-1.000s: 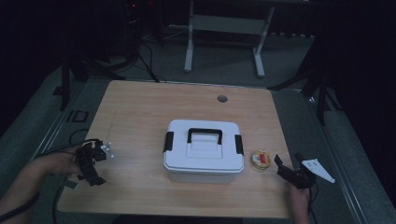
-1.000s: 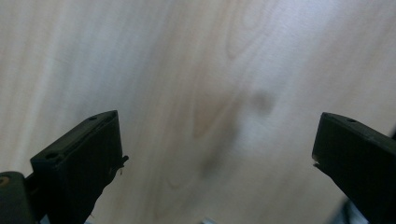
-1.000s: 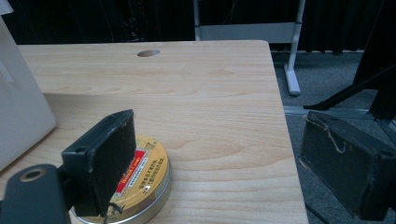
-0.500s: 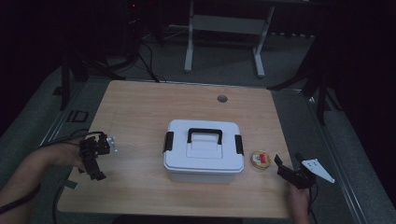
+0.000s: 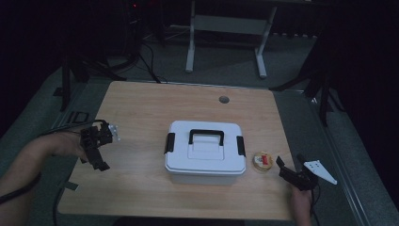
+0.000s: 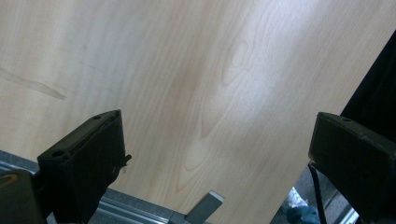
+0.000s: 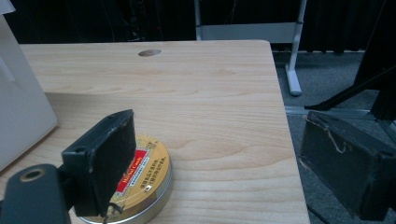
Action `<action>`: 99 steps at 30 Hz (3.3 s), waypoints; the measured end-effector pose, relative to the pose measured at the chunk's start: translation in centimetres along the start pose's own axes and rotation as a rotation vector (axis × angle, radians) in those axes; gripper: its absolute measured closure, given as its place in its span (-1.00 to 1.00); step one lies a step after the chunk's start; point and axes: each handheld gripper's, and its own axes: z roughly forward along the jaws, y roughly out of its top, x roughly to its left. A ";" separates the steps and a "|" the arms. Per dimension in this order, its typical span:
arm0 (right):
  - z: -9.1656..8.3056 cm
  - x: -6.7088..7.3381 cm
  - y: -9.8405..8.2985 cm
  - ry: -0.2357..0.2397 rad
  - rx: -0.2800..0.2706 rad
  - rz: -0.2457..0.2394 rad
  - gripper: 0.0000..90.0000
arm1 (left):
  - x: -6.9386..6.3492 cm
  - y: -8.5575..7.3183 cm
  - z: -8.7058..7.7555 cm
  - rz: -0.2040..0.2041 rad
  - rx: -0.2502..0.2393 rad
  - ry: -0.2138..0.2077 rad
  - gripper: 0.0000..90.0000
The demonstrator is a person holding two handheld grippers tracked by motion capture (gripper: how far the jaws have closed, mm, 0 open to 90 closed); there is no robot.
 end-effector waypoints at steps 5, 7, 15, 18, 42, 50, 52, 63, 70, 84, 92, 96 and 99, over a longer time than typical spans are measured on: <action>0.0 0.0 0.0 0.000 0.000 0.000 -0.77 | 0.4 0.4 -1.4 -0.018 -0.023 0.002 -0.92; 0.0 0.0 0.0 0.000 0.002 -0.002 -0.77 | 0.6 0.5 -1.9 -0.019 -0.029 0.009 -0.92; 0.0 0.0 0.0 -0.001 0.003 -0.002 -0.77 | 0.8 1.8 -4.0 -0.002 -0.060 0.024 -0.92; 0.0 0.0 0.0 0.000 0.002 -0.001 -0.77 | 0.8 2.2 -4.3 -0.004 -0.067 0.022 -0.92; 0.0 0.0 0.0 0.002 -0.002 -0.001 -0.77 | 0.7 8.0 -5.2 0.030 -0.057 -0.002 -0.92; 0.0 0.0 0.0 0.003 -0.003 0.002 -0.77 | 0.1 10.7 -5.5 0.082 -0.046 -0.003 -0.90; 0.0 0.0 0.0 0.003 -0.004 0.002 -0.77 | 0.0 11.3 -5.5 0.091 -0.043 -0.008 -0.90; 0.0 0.0 0.0 0.007 -0.006 0.000 -0.77 | -1.0 15.1 -6.1 0.161 -0.038 -0.013 -0.90; -0.1 0.0 0.0 0.009 -0.007 0.000 -0.77 | -1.8 17.2 -6.2 0.204 -0.028 -0.008 -0.90; -0.1 -0.1 0.0 0.011 -0.005 0.001 -0.77 | -3.4 20.6 -6.2 0.282 -0.009 -0.023 -0.90; -0.1 -0.1 0.0 0.012 -0.006 0.002 -0.77 | -4.7 22.6 -5.8 0.337 -0.011 -0.039 -0.90; -0.1 -0.1 0.0 0.013 -0.007 0.003 -0.77 | -5.0 23.5 -5.5 0.352 -0.002 -0.021 -0.89; -0.1 -0.1 0.0 0.014 -0.008 0.004 -0.77 | -5.0 24.0 -5.3 0.358 0.005 -0.018 -0.88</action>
